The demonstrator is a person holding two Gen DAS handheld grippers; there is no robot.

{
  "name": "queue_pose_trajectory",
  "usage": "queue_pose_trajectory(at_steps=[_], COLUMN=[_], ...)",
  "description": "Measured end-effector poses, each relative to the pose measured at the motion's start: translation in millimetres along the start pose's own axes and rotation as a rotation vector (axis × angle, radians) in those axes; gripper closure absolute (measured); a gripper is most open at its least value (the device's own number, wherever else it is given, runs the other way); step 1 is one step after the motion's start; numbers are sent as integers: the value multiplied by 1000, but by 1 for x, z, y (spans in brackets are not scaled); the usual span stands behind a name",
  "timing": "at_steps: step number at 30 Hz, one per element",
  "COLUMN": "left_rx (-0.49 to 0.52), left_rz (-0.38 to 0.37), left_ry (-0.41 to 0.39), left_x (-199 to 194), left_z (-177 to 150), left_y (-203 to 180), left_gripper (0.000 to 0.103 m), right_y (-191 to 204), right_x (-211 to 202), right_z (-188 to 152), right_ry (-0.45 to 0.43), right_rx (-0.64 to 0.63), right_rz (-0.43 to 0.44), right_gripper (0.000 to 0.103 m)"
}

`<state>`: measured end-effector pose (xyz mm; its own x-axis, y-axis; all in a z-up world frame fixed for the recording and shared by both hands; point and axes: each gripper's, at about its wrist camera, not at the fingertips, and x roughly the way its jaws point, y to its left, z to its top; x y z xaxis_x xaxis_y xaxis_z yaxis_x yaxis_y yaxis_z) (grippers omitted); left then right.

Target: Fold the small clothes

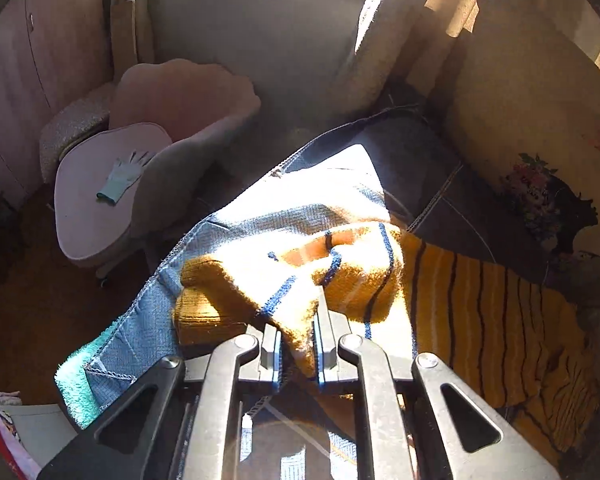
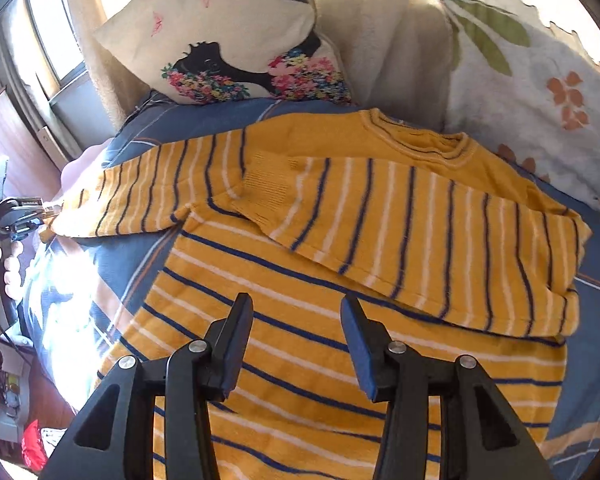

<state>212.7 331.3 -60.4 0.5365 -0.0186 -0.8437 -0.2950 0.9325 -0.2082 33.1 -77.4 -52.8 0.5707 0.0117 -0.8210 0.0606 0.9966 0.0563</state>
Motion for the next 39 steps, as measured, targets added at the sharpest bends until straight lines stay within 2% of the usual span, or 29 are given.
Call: queue_pose_trajectory(at_steps=[3,6,10,15,19,22,23,26,29,30,32,33,36,39], left_rx=[98,270,514,659,730,833,855,847,806,791,757,736,677,627], left_rz=[-19,-75,-211,-385,-493,-512,-524,-565,-578,-571,-533,-501,-391,-278], left_ry=[-96,-200,-273,-216,-92,-20,13,80,71,62,31,14,-24,-27], left_x=[-35,-79,-121,-127,-106,-88,-83,-84,-97,-101,-107,-108,-105,-92], left_z=[-6,-24,-70,-137,-190,-230,-238,-245,-239,-235,-223,-218,-201,-188], left_y=[-33,-90,-190,-314,-390,-426,-432,-427,-404,-395,-371,-358,-319,-285], left_gripper=[92,92,92,92,90,77,71,69,52,49,47,43,41,41], right_y=[-33,-61,-102,-150,-189,-210,-214,-224,-219,-216,-206,-202,-180,-159], right_x=[-17,-30,-41,-53,-63,-69,-71,-76,-76,-76,-73,-70,-49,-17], right_z=[-15,-29,-51,-78,-105,-124,-127,-127,-110,-101,-77,-68,-29,-1], right_ry=[-20,-36,-48,-54,-30,-17,-14,-20,-39,-52,-84,-93,-110,-77], right_rx=[73,127,199,293,358,397,405,393,361,347,310,301,258,196], right_rz=[-23,-24,-12,-7,-16,-21,-21,-19,11,33,80,97,182,172], right_gripper=[54,54,54,54,54,53,53,53,52,52,42,40,34,33])
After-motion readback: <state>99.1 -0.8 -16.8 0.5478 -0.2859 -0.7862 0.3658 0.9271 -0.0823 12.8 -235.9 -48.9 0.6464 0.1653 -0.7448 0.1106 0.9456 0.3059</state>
